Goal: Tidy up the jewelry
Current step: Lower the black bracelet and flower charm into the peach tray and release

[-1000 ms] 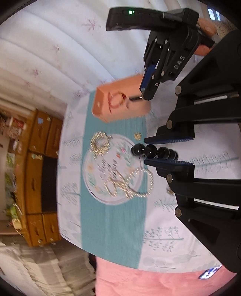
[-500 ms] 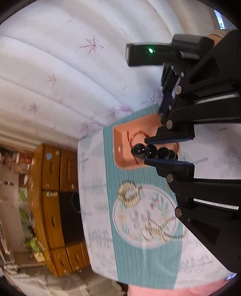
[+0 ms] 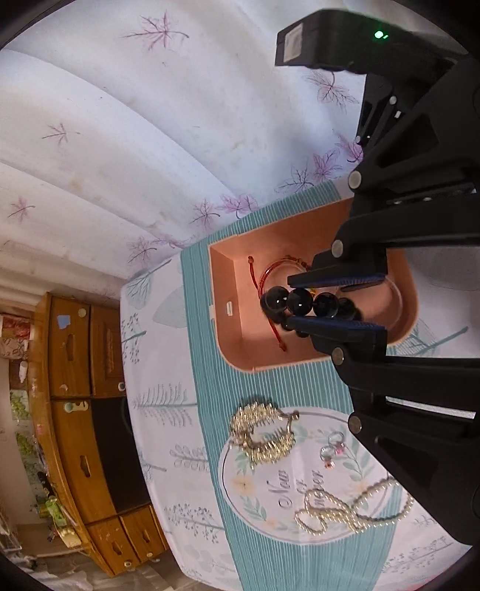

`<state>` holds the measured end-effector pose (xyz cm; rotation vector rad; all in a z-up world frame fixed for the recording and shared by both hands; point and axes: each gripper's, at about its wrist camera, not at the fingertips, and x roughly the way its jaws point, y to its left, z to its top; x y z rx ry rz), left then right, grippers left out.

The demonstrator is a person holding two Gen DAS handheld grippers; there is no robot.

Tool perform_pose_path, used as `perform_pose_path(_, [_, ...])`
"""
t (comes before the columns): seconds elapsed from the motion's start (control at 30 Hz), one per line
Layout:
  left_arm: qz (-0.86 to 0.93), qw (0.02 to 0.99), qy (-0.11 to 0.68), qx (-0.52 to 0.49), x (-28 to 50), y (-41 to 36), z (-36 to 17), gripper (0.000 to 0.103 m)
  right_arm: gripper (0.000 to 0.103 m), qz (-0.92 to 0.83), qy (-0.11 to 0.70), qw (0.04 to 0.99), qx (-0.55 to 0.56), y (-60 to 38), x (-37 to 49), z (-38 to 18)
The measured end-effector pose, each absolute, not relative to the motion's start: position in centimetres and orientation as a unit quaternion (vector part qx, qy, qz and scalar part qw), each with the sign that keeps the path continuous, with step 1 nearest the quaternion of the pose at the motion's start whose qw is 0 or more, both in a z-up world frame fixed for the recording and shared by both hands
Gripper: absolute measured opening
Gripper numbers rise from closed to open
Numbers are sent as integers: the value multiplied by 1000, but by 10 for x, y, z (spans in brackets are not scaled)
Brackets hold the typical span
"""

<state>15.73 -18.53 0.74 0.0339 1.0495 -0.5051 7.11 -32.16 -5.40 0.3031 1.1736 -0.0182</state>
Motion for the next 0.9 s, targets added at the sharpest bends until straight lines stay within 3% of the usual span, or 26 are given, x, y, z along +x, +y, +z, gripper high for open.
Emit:
perform_pose_path(0.13, [-246, 835, 492, 22, 160, -194, 2, 13, 40, 1, 546, 824, 154, -322, 68, -54])
perform_pose_path(0.47, [-268, 816, 512, 11, 165, -203, -8, 13, 40, -7, 534, 835, 131, -313, 58, -41])
perform_pose_path(0.9, [-218, 839, 498, 16, 140, -146, 3, 14, 40, 9, 534, 839, 107, -284, 47, -36])
